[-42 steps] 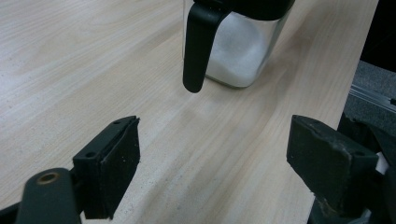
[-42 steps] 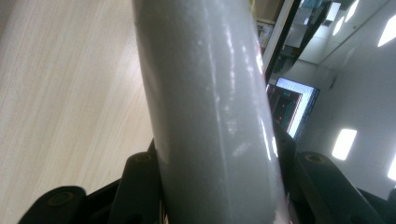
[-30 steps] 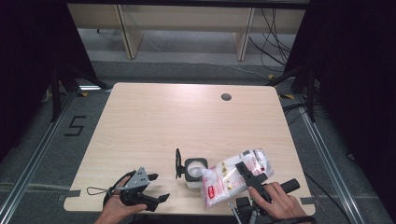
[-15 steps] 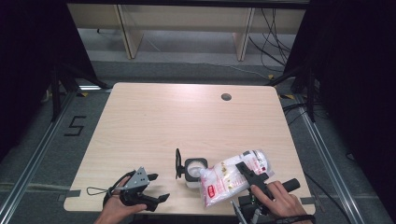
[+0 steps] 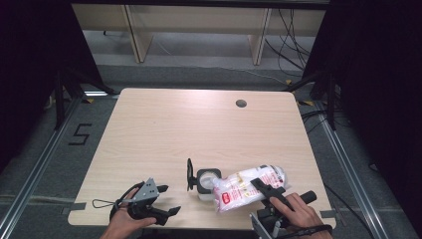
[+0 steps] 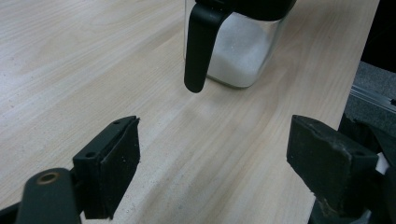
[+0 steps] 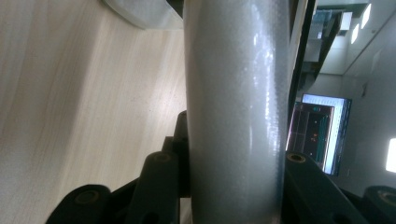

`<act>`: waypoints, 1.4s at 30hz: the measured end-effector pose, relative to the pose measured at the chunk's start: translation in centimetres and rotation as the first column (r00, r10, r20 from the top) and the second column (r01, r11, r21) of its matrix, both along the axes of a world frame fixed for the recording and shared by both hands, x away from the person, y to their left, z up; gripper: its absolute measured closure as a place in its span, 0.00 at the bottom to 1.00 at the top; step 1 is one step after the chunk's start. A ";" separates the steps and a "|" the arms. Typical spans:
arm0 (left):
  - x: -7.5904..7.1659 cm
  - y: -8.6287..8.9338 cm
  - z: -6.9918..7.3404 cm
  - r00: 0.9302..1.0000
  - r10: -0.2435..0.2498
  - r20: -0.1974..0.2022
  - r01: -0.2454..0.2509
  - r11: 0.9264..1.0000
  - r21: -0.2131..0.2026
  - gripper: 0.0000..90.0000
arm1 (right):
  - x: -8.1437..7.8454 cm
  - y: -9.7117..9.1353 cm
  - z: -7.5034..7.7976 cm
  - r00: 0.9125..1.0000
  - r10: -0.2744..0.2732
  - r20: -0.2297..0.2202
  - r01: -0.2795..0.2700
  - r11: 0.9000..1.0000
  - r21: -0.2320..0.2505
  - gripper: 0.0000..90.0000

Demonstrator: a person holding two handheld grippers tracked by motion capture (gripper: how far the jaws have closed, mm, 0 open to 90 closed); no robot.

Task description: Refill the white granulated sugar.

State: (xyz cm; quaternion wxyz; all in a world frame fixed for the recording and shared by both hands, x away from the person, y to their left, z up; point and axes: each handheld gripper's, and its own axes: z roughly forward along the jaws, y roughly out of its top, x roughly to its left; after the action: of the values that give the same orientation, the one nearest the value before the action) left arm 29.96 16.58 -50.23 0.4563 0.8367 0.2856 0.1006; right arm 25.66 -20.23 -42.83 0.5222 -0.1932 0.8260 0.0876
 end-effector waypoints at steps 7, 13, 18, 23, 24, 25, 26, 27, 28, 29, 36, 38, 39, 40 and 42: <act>-0.1 0.0 0.0 1.000 0.004 -0.001 -0.004 1.000 -0.013 0.19 | 0.0 0.0 0.1 0.999 0.019 -0.037 -0.017 0.998 0.065 0.78; 0.0 0.0 0.1 1.000 -0.007 0.006 0.007 1.000 -0.007 0.19 | 0.6 -0.7 -0.4 0.997 0.031 -0.072 -0.021 0.990 0.142 0.78; 0.0 0.0 0.1 1.000 -0.007 0.006 0.007 1.000 -0.008 0.19 | 1.3 -1.6 -1.1 0.989 0.034 -0.146 0.002 0.971 0.238 0.79; 0.0 0.0 0.1 1.000 -0.005 0.008 0.005 1.000 -0.011 0.19 | 1.7 -2.2 -1.8 0.978 0.044 -0.203 0.028 0.940 0.341 0.79; 0.0 0.0 0.1 1.000 -0.005 0.008 0.005 1.000 -0.011 0.19 | 2.0 -2.2 -1.5 0.982 0.074 -0.173 -0.017 0.951 0.310 0.79; 0.1 0.0 0.0 1.000 -0.005 0.009 0.006 1.000 -0.022 0.19 | 1.9 -2.4 -1.8 0.977 0.059 -0.204 0.016 0.938 0.347 0.79; 0.0 0.0 0.0 1.000 -0.005 0.011 0.005 1.000 -0.023 0.19 | 2.2 -2.5 -1.8 0.977 0.082 -0.199 -0.007 0.936 0.351 0.79; 0.0 0.0 0.0 1.000 -0.008 0.006 0.008 1.000 -0.010 0.19 | 2.4 -2.7 -1.9 0.973 0.091 -0.212 -0.004 0.924 0.381 0.79; 0.0 0.0 0.1 1.000 -0.008 0.004 0.008 1.000 -0.008 0.19 | 2.5 -3.0 -2.3 0.965 0.082 -0.251 0.034 0.904 0.427 0.79; 0.0 0.0 0.1 1.000 -0.008 0.002 0.008 1.000 -0.003 0.19 | 2.6 -3.1 -2.4 0.960 0.083 -0.267 0.047 0.893 0.448 0.79; 0.1 0.0 0.1 1.000 -0.002 -0.001 0.002 1.000 0.010 0.19 | 4.3 -4.9 -3.5 0.925 0.115 -0.362 0.145 0.774 0.617 0.79; 0.1 -0.1 0.0 1.000 -0.009 0.004 0.009 1.000 -0.012 0.19 | 5.0 -5.5 -3.9 0.906 0.146 -0.397 0.180 0.715 0.675 0.79; 0.1 -0.1 0.0 1.000 -0.008 0.002 0.008 1.000 -0.011 0.19 | 5.2 -5.7 -4.1 0.901 0.155 -0.406 0.195 0.691 0.696 0.79; 0.1 -0.2 0.0 1.000 -0.003 0.003 0.003 1.000 -0.014 0.19 | 5.3 -5.9 -4.3 0.897 0.154 -0.414 0.214 0.668 0.713 0.79; 0.0 -0.2 -0.1 1.000 0.003 -0.009 -0.003 1.000 -0.021 0.19 | 5.9 -6.5 -4.8 0.884 0.171 -0.435 0.238 0.635 0.735 0.80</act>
State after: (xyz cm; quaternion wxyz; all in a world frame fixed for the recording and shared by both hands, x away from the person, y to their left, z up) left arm 29.92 16.40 -50.30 0.4638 0.8318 0.2899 0.0946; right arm 31.60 -26.70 -47.63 0.3410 0.0914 0.8118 0.4652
